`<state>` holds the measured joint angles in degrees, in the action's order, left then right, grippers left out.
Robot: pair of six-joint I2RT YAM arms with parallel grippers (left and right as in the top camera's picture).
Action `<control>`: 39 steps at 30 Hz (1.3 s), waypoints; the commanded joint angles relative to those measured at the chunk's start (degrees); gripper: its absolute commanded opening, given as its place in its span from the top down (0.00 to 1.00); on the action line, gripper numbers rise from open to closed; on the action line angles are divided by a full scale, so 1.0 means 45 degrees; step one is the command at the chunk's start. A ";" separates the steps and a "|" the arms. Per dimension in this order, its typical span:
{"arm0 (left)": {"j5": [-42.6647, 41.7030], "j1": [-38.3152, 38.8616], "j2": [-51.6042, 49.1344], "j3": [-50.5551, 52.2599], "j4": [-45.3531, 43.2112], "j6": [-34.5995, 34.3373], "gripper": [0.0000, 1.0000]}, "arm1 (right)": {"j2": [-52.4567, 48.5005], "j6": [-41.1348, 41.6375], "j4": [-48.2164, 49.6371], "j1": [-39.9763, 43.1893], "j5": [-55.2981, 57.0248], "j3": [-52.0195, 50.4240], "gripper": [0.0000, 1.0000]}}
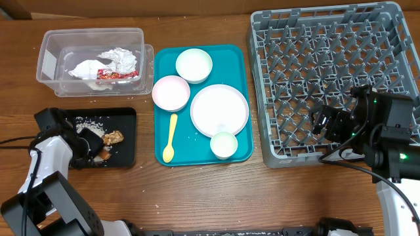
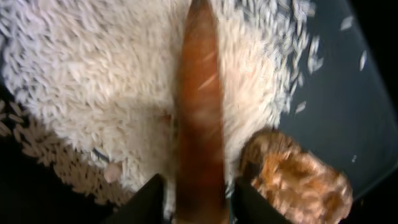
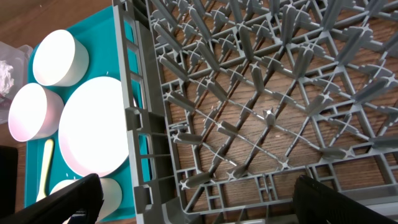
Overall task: Sort waste into correct bins and load items into the dishwasher
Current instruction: 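Drop the carrot onto the black tray, then grasp the white cup with the left gripper and lift it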
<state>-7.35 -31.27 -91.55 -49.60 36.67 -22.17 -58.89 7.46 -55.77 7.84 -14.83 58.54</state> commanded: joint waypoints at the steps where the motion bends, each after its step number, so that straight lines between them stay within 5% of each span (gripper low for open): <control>1: -0.0559 -0.0044 0.0063 -0.1311 0.0918 0.0709 0.49 | 0.0010 -0.0005 0.0024 0.0039 -0.0068 0.0340 0.00; 9: -0.3235 0.0743 0.0311 -0.4483 0.3784 0.3215 0.46 | 0.0010 -0.0005 0.0024 0.0039 -0.0068 0.0340 0.00; 17: -0.4454 0.5770 0.0170 -0.4906 0.4940 0.6460 0.39 | 0.0010 -0.0005 0.0019 0.0039 -0.0068 0.0340 0.00; 26: -0.2229 1.1725 -0.0738 -0.4920 0.2443 0.6212 0.23 | 0.0010 -0.0005 -0.0024 0.0039 -0.0068 0.0340 0.00; 39: -0.1948 1.2648 -0.2492 -0.4920 0.2516 0.6222 0.38 | 0.0010 -0.0005 -0.0063 0.0039 -0.0063 0.0340 0.00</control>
<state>-16.84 25.63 -102.32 -71.05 47.57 4.89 -58.89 7.46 -56.27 7.84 -14.79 58.54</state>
